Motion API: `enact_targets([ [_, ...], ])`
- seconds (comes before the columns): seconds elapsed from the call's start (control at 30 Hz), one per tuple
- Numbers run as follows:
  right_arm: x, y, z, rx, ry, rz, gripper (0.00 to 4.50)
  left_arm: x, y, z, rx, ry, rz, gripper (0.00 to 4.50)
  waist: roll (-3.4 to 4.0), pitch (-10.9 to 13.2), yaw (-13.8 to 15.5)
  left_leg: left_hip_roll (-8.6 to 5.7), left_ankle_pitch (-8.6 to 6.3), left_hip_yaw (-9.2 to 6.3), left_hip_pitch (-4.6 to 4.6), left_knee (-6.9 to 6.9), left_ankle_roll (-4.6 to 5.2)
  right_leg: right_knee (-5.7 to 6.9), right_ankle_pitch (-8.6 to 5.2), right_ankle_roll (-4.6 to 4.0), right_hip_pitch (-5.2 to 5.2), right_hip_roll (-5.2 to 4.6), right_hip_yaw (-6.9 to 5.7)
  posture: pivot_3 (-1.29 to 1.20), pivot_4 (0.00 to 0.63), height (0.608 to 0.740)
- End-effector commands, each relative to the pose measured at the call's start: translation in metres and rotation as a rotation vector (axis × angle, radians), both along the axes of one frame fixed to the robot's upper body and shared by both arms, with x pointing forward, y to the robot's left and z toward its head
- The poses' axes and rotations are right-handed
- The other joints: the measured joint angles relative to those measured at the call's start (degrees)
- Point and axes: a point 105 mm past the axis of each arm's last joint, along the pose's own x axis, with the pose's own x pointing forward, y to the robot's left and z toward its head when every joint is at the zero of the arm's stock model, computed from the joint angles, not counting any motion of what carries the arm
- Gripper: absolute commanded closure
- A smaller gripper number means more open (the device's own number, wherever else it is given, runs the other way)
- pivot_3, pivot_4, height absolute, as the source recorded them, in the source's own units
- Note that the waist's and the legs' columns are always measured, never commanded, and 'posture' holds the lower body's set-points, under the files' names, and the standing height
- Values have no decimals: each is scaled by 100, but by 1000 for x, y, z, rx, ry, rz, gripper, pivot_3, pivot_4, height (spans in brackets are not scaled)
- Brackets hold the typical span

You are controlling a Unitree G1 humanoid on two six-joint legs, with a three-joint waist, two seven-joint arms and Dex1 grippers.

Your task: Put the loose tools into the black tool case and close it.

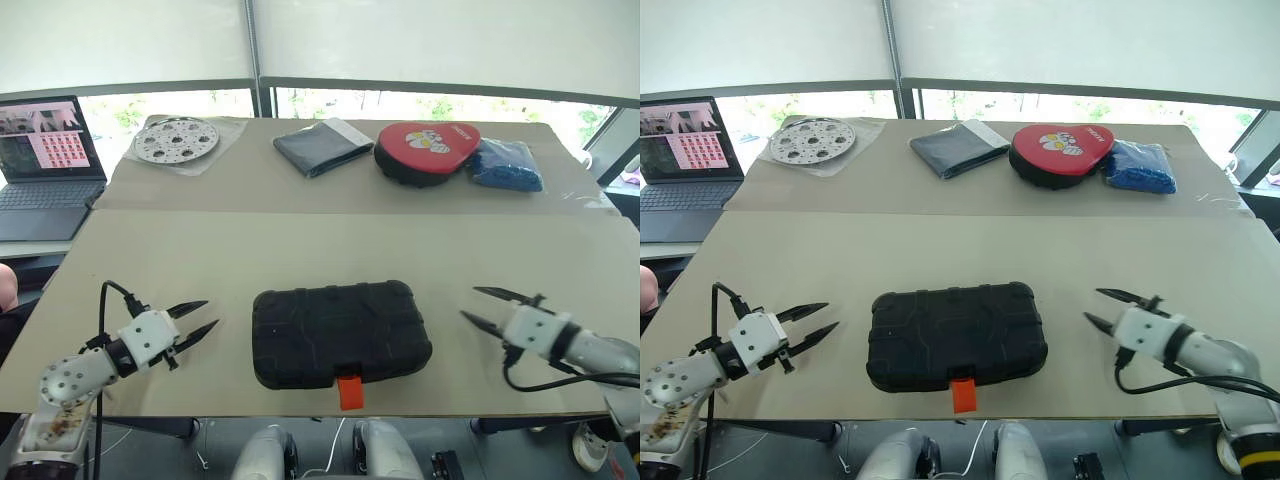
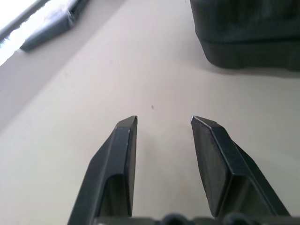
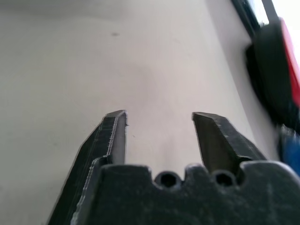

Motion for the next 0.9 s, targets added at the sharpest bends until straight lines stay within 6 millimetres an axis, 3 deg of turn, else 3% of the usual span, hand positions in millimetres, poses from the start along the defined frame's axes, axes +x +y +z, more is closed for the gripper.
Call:
enact_targets([
  [0.03,-24,21,23,126,143,104,3529,16,-14,11,-87,26,-27,3076,7,1,12,10,-1,1,-1,0,0,-1,0,0,0,3,1,0,150,740],
  [0.13,-53,43,17,132,320,196,4464,33,-29,17,-116,39,-47,3956,9,0,112,19,0,-3,-3,1,-2,-3,4,-5,2,7,-8,0,150,740],
  [0.2,-72,57,6,100,432,246,4500,41,-41,18,-118,61,-81,4382,9,-1,118,25,2,-3,-3,2,-6,-11,11,-11,7,21,-11,0,150,740],
  [0.4,-93,108,-14,61,504,351,4500,68,-71,18,-103,164,-137,4382,-2,-6,97,24,-1,2,-9,5,-11,-17,11,-10,1,38,-6,0,150,740],
  [0.47,-87,127,-15,107,483,347,4500,72,-80,16,-88,214,-175,4382,-15,-3,104,25,1,1,-11,11,-16,-19,13,-14,0,53,-12,0,150,740],
  [0.6,-61,144,-10,155,396,304,4500,60,-82,13,-77,316,-249,4382,-15,-3,70,23,2,5,-15,11,-21,-25,13,-16,-8,60,-1,0,150,740],
  [0.77,-35,154,-9,154,324,286,4500,54,-70,8,-61,377,-219,4382,-23,2,46,27,19,7,-22,13,-49,-24,13,-17,-16,66,0,0,150,740],
  [0.9,-9,156,3,209,255,240,4500,54,-72,14,-139,357,-183,4382,-23,2,34,29,18,6,-23,12,-47,-21,13,-18,-18,67,1,0,150,740],
])
